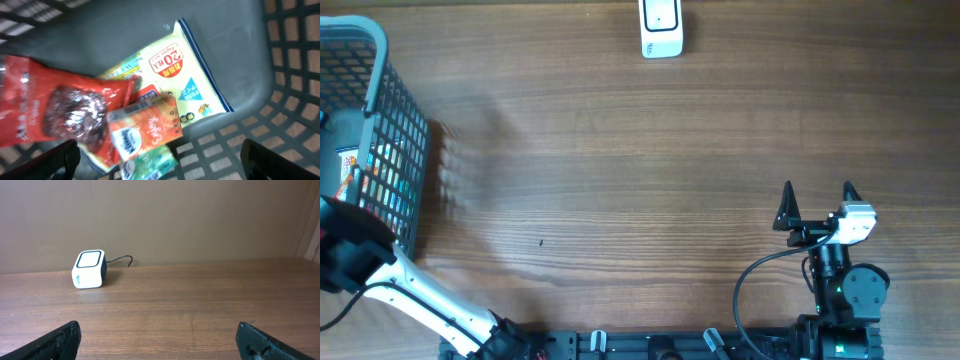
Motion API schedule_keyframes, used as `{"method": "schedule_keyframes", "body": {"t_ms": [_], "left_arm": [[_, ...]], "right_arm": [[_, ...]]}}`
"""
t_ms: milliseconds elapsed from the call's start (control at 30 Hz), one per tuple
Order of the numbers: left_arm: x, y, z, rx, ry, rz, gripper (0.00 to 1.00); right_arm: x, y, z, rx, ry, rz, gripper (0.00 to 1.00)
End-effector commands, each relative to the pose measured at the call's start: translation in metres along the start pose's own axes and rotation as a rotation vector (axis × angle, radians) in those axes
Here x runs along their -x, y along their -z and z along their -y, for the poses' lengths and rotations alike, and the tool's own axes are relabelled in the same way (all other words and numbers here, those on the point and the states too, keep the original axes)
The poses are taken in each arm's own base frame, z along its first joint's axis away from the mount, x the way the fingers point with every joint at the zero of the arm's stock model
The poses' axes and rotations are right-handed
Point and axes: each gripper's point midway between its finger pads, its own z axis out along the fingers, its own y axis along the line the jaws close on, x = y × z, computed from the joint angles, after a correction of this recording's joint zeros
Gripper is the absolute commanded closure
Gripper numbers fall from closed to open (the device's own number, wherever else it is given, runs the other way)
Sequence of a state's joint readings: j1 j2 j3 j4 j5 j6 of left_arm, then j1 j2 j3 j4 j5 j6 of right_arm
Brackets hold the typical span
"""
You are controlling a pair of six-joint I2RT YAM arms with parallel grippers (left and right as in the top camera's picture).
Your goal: Scan the item barcode
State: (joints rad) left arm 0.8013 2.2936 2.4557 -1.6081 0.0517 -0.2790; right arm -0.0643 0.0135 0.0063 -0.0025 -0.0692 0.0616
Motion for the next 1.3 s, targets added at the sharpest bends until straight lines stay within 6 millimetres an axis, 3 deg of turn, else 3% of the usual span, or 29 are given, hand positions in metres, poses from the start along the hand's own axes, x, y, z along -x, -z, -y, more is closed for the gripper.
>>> {"method": "schedule_keyframes", "body": {"t_ms": [0,133,267,333,367,400,433,567,600,700,800,833,900,933,967,1033,1133,1200,1267], "left_arm": [[-0.019,-0.031,-0.002,0.003,0.026,-0.115,0.00],[-0.044,-0.066,-0.013,0.048,0.035,-0.233,0.00],[-0.049,-0.086,-0.018,0.061,0.035,-0.248,0.00],[-0.048,-0.087,-0.017,0.059,0.035,-0.243,0.00],[-0.047,-0.087,-0.017,0.058,0.034,-0.239,0.12],[-0.046,-0.087,-0.017,0.057,0.036,-0.238,0.33],[-0.045,-0.087,-0.017,0.055,0.036,-0.234,0.47],[-0.047,-0.083,-0.011,0.021,0.039,-0.242,0.95],[-0.046,-0.079,-0.008,0.008,0.040,-0.240,0.96],[-0.038,-0.047,0.006,-0.061,0.040,-0.208,0.96],[-0.032,0.013,0.039,-0.245,0.032,-0.152,0.96],[-0.032,0.060,0.072,-0.457,0.002,-0.106,0.96],[-0.042,0.119,0.102,-0.686,-0.022,-0.066,0.96],[-0.047,0.138,0.108,-0.743,-0.028,-0.049,0.96],[-0.056,0.164,0.115,-0.809,-0.067,-0.018,0.96],[-0.070,0.189,0.119,-0.837,-0.107,0.019,0.96],[-0.109,0.233,0.135,-0.884,-0.233,0.094,0.96],[-0.147,0.252,0.153,-0.908,-0.370,0.111,0.96],[-0.189,0.243,0.172,-0.838,-0.486,0.062,0.96]], "right_arm": [[0.002,0.000,0.003,-0.016,0.008,0.009,0.00],[0.002,0.000,0.003,-0.016,0.008,0.009,0.00],[0.002,0.000,0.003,-0.016,0.008,0.009,0.00],[0.002,0.000,0.003,-0.016,0.008,0.009,0.00],[0.002,0.000,0.003,-0.016,0.008,0.009,0.00],[0.002,0.000,0.003,-0.016,0.008,0.009,0.00],[0.002,0.000,0.003,-0.016,0.008,0.009,0.00],[0.002,0.000,0.003,-0.016,0.008,0.009,0.00],[0.002,0.000,0.003,-0.016,0.008,0.009,0.00],[0.002,0.000,0.003,-0.016,0.008,0.009,0.00],[0.002,0.000,0.003,-0.016,0.008,0.009,0.00],[0.002,0.000,0.003,-0.016,0.009,0.010,0.00],[0.002,0.000,0.003,-0.016,0.009,0.009,0.00],[0.002,0.000,0.003,-0.016,0.008,0.009,0.00],[0.002,0.000,0.003,-0.016,0.008,0.009,0.00],[0.002,0.000,0.003,-0.016,0.009,0.009,0.00],[0.002,0.000,0.003,-0.016,0.008,0.009,0.00],[0.002,0.000,0.003,-0.016,0.008,0.009,0.00],[0.002,0.000,0.003,-0.016,0.008,0.009,0.00]]}}
